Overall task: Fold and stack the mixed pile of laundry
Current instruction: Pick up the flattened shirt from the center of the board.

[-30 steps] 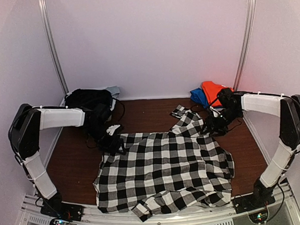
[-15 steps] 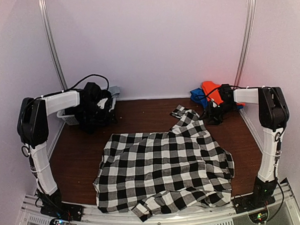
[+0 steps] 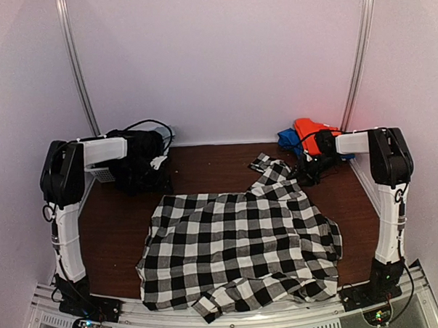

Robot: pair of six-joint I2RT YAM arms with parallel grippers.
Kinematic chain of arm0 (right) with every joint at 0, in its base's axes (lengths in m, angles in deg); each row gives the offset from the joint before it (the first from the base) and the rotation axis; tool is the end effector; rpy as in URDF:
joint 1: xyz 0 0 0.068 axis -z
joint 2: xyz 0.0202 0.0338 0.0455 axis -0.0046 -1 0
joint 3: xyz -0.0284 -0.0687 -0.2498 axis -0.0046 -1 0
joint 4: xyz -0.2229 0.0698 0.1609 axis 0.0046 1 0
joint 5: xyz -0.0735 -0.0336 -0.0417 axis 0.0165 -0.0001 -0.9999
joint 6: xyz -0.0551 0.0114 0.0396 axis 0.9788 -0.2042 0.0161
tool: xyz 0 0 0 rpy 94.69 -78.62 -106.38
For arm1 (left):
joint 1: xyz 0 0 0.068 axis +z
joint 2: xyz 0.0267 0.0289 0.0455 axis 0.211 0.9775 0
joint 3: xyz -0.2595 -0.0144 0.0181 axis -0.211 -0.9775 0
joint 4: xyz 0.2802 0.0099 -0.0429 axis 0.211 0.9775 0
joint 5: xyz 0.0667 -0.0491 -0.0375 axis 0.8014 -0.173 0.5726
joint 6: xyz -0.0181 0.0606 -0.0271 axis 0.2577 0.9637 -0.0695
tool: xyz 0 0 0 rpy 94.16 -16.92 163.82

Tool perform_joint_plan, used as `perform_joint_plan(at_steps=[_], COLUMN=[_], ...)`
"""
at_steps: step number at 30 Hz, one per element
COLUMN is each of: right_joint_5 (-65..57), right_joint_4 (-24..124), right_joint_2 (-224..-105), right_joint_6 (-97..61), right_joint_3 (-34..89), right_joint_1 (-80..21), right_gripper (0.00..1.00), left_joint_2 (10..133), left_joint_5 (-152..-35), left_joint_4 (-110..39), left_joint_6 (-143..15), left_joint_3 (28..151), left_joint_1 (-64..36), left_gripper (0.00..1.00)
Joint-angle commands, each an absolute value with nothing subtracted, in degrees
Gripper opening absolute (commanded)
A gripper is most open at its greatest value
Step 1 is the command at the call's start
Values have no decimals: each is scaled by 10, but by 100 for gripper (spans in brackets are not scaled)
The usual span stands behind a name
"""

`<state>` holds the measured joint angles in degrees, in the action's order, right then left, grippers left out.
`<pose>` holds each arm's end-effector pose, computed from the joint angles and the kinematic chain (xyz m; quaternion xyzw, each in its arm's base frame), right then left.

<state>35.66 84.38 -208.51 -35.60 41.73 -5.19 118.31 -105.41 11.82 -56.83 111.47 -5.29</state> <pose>0.4507 0.0797 0.1088 0.0853 0.9014 0.4212 0.0523 0.4281 -0.1551 0.1295 0.1320 0.9658 -0.1978 0.1029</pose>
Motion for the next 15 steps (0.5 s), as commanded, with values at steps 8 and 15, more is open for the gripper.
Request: perform_joint_plan(at_steps=[8, 15], right_joint_5=[385, 371], right_joint_4=[838, 848], right_joint_2=[-2107, -2109], right_joint_6=[-357, -354], right_joint_3=[461, 483], right_joint_1=[-60, -56], right_gripper=[23, 0], left_joint_2=[1194, 1204], left_joint_5=[-1143, -1146], left_joint_4=[140, 147], left_joint_6=[-495, -481], left_joint_3=[1122, 1125], left_joint_1=[-59, -60], left_gripper=[46, 25])
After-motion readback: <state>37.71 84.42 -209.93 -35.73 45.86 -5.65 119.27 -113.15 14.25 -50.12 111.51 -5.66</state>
